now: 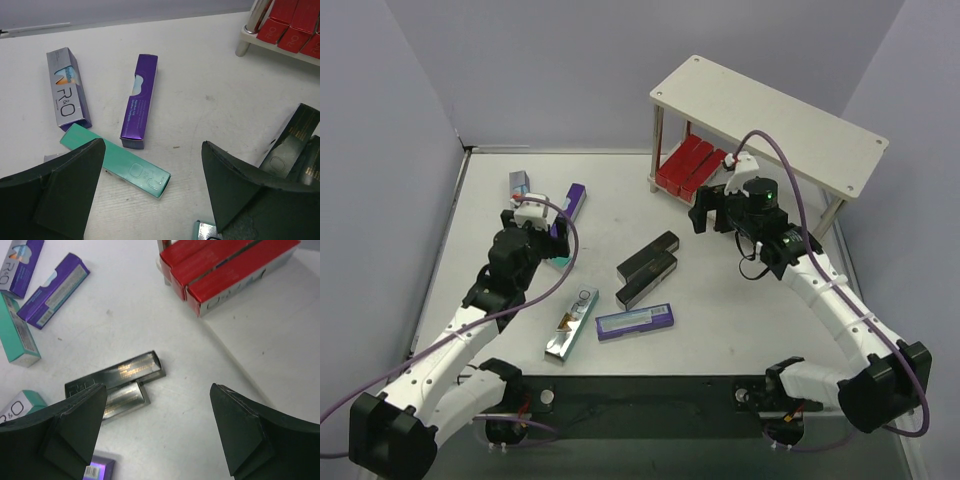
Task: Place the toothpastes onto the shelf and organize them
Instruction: Adjust the toothpaste on the shelf.
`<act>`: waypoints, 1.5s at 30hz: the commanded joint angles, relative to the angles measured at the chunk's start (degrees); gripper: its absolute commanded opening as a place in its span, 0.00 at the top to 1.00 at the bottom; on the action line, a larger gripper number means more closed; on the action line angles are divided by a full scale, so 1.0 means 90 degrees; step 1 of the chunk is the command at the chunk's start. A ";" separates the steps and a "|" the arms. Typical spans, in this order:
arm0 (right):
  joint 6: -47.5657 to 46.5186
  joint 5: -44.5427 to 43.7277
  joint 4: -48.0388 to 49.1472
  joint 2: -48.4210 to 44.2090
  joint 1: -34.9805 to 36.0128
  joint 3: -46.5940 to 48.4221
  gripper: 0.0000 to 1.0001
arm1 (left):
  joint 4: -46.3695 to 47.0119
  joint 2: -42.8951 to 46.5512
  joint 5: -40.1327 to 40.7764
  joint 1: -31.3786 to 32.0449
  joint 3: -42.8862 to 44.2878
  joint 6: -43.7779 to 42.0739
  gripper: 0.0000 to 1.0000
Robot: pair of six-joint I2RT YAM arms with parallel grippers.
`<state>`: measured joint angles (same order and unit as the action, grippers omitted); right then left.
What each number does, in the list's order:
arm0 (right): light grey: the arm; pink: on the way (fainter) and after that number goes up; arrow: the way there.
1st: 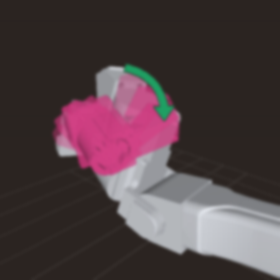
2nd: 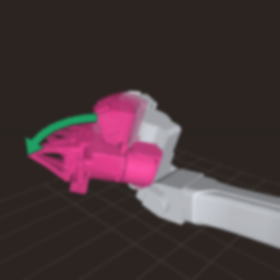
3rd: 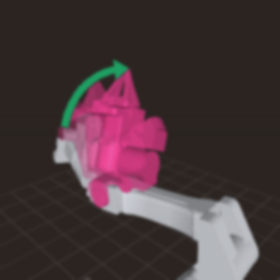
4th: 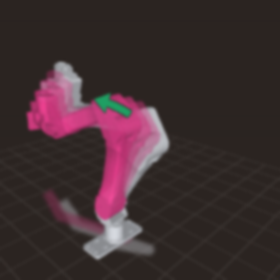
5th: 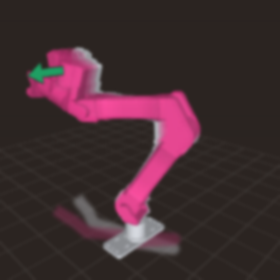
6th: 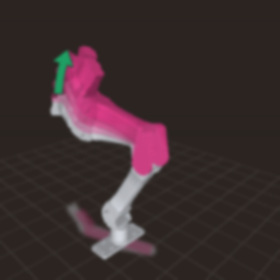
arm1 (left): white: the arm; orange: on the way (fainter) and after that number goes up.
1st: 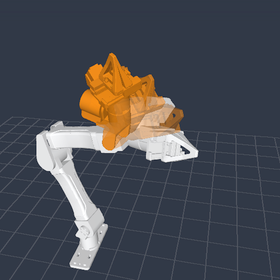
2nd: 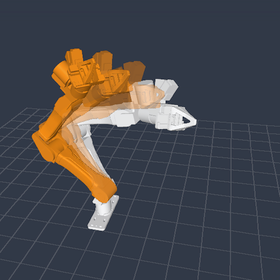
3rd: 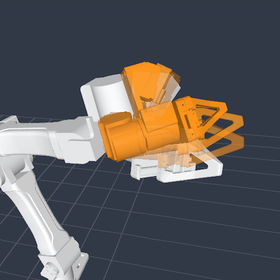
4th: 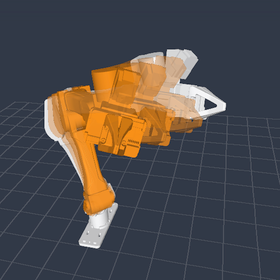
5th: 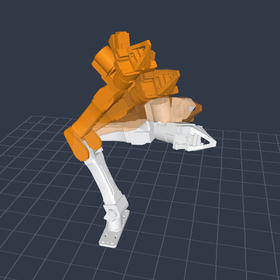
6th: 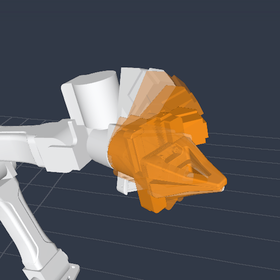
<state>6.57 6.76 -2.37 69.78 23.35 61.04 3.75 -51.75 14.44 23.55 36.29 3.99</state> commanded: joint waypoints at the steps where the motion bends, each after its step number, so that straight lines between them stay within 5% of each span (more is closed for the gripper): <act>1: 0.0764 -0.0185 -0.0332 -0.0496 0.0052 -0.0734 0.12 | 0.0413 -0.0002 -0.0461 0.0059 -0.0048 -0.0023 0.11; 10: 0.1398 -0.0732 -0.0011 -0.1385 0.0061 -0.1576 0.09 | 0.0413 -0.0188 -0.0530 0.0127 -0.0019 -0.0101 0.11; 18: 0.2999 -0.1074 0.1920 -0.1279 0.0032 -0.2581 0.07 | 0.0414 -0.0168 -0.0461 0.0127 -0.0019 -0.0160 0.11; 32: 0.5022 -0.3240 0.7320 0.2567 0.0403 -0.2271 0.00 | 0.0394 -0.0042 0.0241 0.0508 -0.0068 -0.0355 0.10; 45: 0.4710 -0.4833 0.8867 0.3858 0.0189 -0.1694 0.04 | 0.0492 -0.0022 0.0778 0.1221 -0.0126 -0.0570 0.10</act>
<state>49.25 -29.12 68.20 102.78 26.28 43.31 4.71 -52.69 19.18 33.26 35.11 0.75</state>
